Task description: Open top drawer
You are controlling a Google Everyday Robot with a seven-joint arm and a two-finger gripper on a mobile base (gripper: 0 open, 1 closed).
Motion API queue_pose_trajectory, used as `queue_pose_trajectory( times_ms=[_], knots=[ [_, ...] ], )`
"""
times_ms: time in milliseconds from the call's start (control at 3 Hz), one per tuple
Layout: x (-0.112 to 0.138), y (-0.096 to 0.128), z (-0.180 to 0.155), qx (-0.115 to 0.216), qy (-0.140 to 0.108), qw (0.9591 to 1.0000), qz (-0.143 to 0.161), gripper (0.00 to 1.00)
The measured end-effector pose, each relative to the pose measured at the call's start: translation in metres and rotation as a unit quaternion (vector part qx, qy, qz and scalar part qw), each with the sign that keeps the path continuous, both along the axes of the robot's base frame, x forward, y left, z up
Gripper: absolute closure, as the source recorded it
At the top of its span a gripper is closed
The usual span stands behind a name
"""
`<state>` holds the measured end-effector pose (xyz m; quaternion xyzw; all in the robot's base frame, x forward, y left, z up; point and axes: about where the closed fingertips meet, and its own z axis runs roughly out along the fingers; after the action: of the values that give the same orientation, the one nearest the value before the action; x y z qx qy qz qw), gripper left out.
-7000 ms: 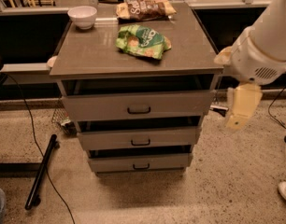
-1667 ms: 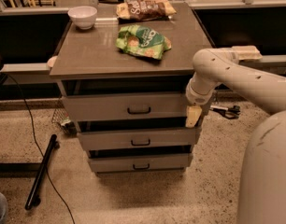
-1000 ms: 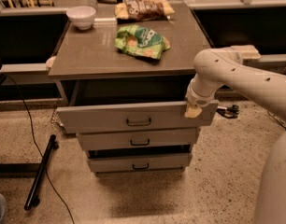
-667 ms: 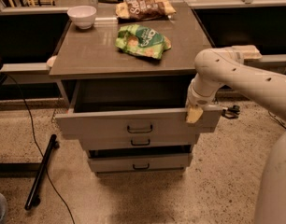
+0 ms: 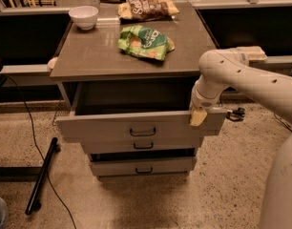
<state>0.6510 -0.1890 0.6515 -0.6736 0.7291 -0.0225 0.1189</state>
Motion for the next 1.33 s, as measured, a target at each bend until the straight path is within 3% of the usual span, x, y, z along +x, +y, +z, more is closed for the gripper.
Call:
queue_pose_trajectory(
  times_ms=[667,1000,1333],
  knots=[
    [0.0000,0.0000,-0.0001,0.000,0.000,1.0000,0.000,0.17],
    [0.0000,0.0000,-0.0001,0.000,0.000,1.0000,0.000,0.00],
    [0.0000,0.0000,-0.0001,0.000,0.000,1.0000,0.000,0.00]
  ],
)
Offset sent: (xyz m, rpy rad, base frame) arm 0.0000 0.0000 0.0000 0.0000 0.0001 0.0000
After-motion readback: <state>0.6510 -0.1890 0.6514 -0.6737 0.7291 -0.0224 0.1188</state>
